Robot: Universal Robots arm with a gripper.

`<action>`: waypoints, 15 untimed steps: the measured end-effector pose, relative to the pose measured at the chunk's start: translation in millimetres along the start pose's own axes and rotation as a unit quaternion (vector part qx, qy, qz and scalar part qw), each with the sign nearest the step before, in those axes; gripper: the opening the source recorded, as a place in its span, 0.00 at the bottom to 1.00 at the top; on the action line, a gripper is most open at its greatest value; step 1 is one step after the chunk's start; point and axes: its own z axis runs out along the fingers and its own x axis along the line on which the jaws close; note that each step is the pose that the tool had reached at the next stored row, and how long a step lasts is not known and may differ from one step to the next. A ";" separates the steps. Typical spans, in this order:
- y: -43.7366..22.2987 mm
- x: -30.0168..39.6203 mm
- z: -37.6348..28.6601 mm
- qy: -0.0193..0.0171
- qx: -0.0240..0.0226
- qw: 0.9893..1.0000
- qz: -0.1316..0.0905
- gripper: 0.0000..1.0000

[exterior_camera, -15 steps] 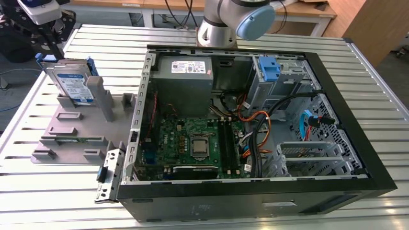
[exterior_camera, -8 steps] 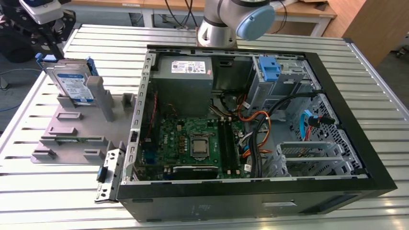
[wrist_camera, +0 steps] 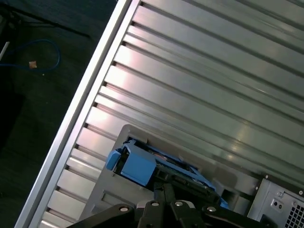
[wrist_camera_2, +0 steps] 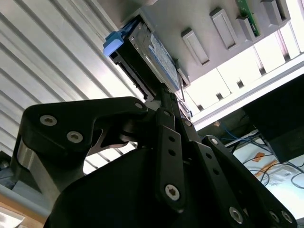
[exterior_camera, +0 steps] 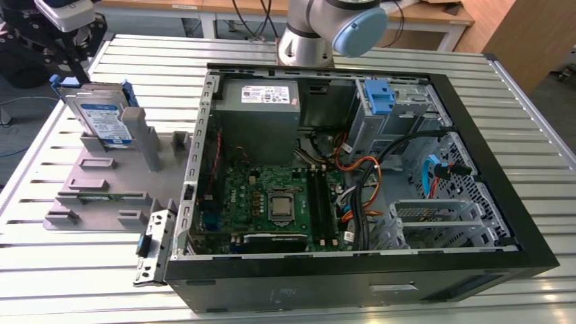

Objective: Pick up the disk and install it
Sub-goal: 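Pick up the disk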

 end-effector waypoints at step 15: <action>0.0 0.0 0.2 0.004 -0.002 0.996 -0.094 0.11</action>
